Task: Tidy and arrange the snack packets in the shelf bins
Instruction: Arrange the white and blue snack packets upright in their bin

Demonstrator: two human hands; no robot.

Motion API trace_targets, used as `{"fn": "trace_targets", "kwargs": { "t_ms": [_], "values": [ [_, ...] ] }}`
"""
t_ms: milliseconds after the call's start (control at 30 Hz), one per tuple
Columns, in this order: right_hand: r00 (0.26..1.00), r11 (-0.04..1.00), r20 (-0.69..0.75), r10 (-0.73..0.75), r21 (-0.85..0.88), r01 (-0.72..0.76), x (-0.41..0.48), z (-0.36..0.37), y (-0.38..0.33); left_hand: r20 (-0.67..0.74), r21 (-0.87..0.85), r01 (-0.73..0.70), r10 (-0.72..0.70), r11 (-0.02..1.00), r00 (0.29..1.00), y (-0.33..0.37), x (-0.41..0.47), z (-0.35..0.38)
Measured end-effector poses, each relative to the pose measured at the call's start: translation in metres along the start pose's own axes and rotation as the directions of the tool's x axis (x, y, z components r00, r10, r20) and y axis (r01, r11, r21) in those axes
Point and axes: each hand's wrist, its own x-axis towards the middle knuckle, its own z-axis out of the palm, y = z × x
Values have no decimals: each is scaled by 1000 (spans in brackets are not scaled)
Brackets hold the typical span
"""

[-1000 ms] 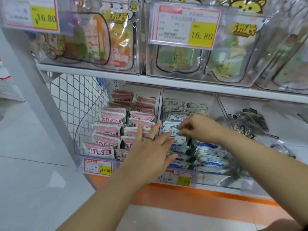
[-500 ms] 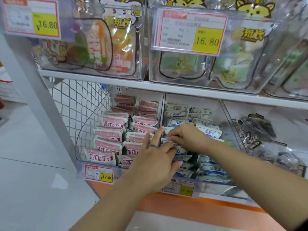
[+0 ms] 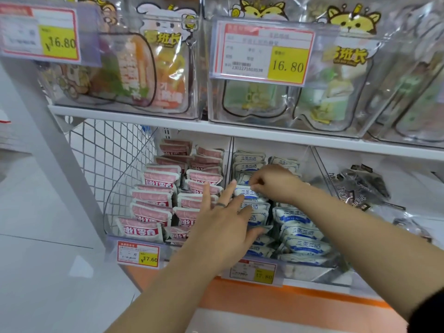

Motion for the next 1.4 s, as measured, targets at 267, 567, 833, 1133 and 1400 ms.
{"fn": "trace_targets", "kwargs": {
  "t_ms": [267, 567, 833, 1133, 1400],
  "values": [
    [989, 992, -76, -127, 11, 128, -11, 9, -11, 14, -35, -6, 7, 999, 1000, -1, 1, 1],
    [995, 965, -57, -80, 247, 91, -1, -8, 6, 40, -17, -8, 9, 1000, 999, -1, 2, -2],
    [997, 999, -79, -27, -29, 24, 6, 0, 14, 54, -14, -2, 3, 1000, 999, 0, 2, -1],
    [990, 989, -133, 53, 147, -33, 22, 9, 9, 57, -9, -3, 4, 1000, 998, -1, 4, 1],
    [986, 957, -165, 2, 287, 46, 0, -5, 13, 69, 1, -2, 2, 1000, 998, -1, 2, 0]
  ]
}}
